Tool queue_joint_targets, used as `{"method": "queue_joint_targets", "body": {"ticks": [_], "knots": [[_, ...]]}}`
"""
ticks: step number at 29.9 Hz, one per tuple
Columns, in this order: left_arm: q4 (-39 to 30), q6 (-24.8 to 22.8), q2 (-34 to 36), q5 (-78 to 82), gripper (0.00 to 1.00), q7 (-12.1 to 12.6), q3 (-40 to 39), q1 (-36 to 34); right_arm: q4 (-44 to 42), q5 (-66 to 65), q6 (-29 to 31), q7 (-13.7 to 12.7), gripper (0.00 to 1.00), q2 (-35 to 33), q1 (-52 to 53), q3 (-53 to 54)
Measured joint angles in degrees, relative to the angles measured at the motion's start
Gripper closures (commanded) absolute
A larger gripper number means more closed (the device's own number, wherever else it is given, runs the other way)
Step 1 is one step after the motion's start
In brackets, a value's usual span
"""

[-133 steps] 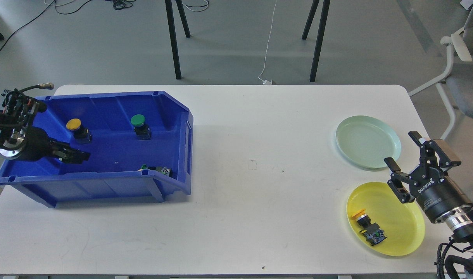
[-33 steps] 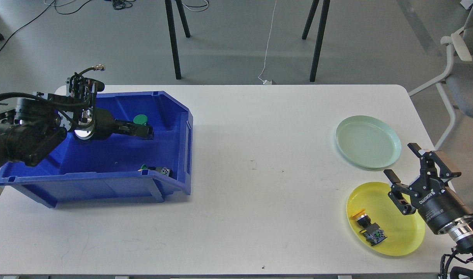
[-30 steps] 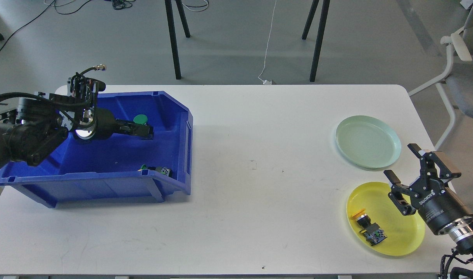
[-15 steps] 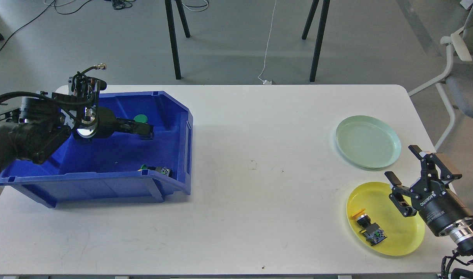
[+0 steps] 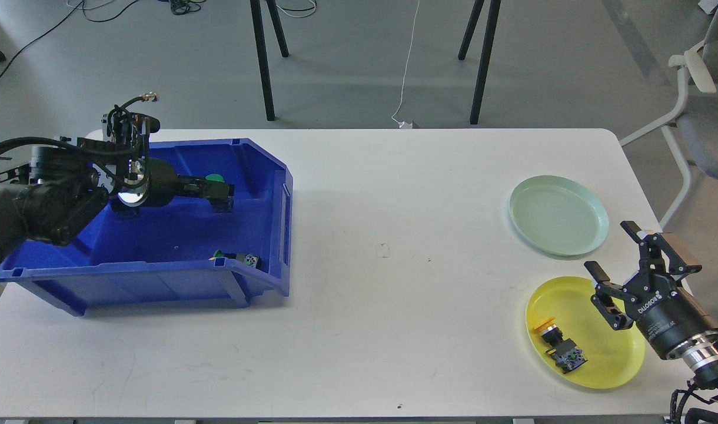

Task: Pass button and place on color plate

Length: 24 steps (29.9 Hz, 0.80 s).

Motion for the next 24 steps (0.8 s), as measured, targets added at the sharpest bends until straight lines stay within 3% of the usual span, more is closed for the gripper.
{"method": "queue_joint_targets", "body": {"ticks": [24], "knots": [[-0.1,0.0,-0.6,-0.2,0.26,0.0,0.1,0.0,-0.4,0.0,0.0,0.0,0.08,0.0,-0.3,0.1]]}}
